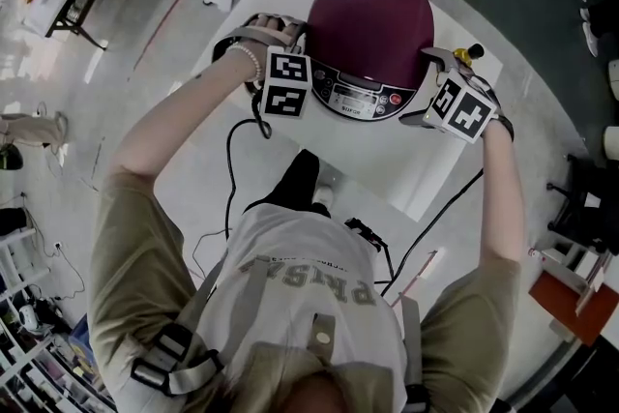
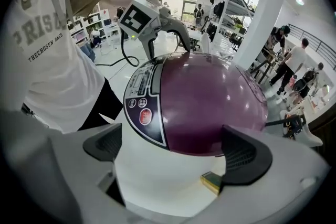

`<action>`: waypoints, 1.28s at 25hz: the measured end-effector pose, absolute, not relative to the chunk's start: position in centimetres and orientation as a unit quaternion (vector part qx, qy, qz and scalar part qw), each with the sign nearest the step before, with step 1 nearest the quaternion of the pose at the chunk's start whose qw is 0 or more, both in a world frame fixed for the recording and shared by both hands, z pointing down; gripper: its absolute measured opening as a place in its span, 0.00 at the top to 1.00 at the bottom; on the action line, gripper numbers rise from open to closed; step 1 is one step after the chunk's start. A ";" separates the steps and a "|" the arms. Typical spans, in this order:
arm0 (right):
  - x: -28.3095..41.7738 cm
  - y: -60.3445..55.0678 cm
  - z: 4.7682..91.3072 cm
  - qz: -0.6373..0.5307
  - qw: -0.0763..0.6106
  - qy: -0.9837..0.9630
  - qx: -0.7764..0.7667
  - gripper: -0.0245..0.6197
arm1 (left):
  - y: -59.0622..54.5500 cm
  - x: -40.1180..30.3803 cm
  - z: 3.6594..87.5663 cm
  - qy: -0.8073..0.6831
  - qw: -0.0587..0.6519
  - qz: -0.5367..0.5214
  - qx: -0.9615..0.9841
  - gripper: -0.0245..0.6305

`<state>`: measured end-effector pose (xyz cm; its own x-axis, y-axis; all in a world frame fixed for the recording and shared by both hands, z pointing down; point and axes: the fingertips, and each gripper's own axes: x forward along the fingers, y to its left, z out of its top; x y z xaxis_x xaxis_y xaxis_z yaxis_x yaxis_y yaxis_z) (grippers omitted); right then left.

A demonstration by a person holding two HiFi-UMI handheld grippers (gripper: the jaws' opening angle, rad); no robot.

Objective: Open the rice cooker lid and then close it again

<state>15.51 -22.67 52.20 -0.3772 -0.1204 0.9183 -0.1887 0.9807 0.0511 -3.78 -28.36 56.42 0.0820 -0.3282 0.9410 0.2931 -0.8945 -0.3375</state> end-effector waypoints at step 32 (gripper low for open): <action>15.6 -16.1 35.1 -0.110 0.063 -0.872 0.472 0.45 | -20.2 -0.5 36.9 0.398 0.047 -0.147 -0.905 0.10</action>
